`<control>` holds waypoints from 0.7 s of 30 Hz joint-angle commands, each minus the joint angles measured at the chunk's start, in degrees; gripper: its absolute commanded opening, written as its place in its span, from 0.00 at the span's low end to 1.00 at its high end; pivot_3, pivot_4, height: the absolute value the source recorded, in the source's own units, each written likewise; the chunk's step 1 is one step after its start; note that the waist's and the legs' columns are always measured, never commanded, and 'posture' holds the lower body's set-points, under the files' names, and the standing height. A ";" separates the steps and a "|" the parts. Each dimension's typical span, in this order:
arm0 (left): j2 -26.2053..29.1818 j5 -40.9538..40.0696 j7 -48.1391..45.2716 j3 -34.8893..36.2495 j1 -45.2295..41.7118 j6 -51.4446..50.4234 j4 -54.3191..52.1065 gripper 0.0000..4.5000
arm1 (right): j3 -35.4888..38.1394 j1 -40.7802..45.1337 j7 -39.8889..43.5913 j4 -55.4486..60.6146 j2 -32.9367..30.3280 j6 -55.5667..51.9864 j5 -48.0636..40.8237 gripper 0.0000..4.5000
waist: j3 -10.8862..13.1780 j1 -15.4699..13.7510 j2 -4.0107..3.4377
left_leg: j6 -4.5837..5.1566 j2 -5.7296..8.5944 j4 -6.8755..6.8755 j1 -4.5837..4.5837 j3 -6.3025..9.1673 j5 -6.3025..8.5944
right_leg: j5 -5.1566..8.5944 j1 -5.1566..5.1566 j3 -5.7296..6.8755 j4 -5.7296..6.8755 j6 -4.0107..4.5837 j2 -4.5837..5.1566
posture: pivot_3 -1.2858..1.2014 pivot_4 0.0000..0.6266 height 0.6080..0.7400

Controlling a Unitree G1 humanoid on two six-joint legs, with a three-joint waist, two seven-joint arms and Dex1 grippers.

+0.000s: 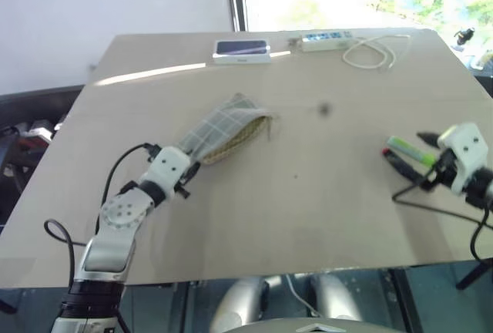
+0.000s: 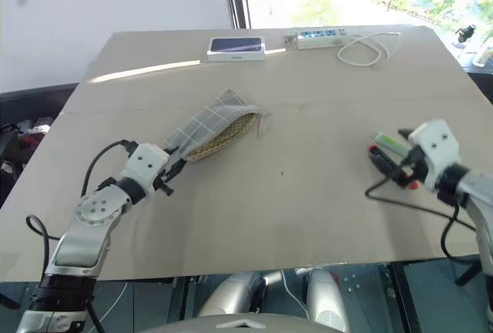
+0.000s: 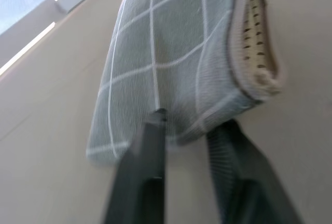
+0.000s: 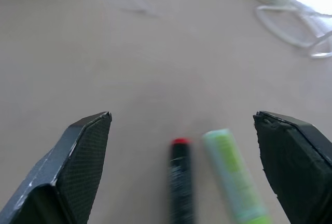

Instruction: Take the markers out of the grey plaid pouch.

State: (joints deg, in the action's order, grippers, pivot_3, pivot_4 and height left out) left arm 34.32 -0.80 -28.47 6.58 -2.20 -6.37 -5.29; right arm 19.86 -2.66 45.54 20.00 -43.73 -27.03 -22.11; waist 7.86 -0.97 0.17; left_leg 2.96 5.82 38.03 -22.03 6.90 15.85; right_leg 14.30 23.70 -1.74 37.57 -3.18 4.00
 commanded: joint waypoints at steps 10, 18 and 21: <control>5.45 -17.30 -17.39 9.03 14.43 0.05 -8.98 0.99 | 7.80 -15.54 12.90 1.67 -0.14 4.31 -9.46 1.00 | 0.04 0.22 -0.07 | 0.06 -0.03 -0.08 0.11 -0.10 0.05 | 0.01 -0.03 -0.08 0.02 0.00 0.01 | 0.52 0.24 1.00; 7.88 -20.66 -23.87 12.08 25.61 -0.60 -11.38 0.99 | 9.78 -18.76 20.57 -7.86 -3.10 10.96 -7.76 1.00 | 0.07 -0.13 -0.13 | 0.27 -0.04 -0.28 0.25 -0.06 0.17 | 0.01 -0.22 0.01 -0.19 0.02 0.05 | 0.52 0.24 1.00; 7.51 -21.39 -24.32 13.31 26.67 -0.68 -11.43 0.99 | 10.32 -17.89 22.09 -11.02 -4.31 12.08 -7.86 1.00 | 0.07 -0.06 -0.12 | 0.28 -0.05 -0.28 0.28 -0.04 0.18 | 0.02 -0.28 0.04 -0.20 0.02 0.05 | 0.52 0.24 1.00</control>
State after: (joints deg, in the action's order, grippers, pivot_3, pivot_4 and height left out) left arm 41.45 -20.71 -52.30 17.76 23.94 -7.40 -15.02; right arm 27.99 -21.06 66.25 9.73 -47.09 -16.66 -29.45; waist 7.94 -1.03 0.06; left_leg 3.24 5.77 37.75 -21.75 6.87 16.03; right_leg 14.32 23.42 -1.70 37.36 -3.16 4.05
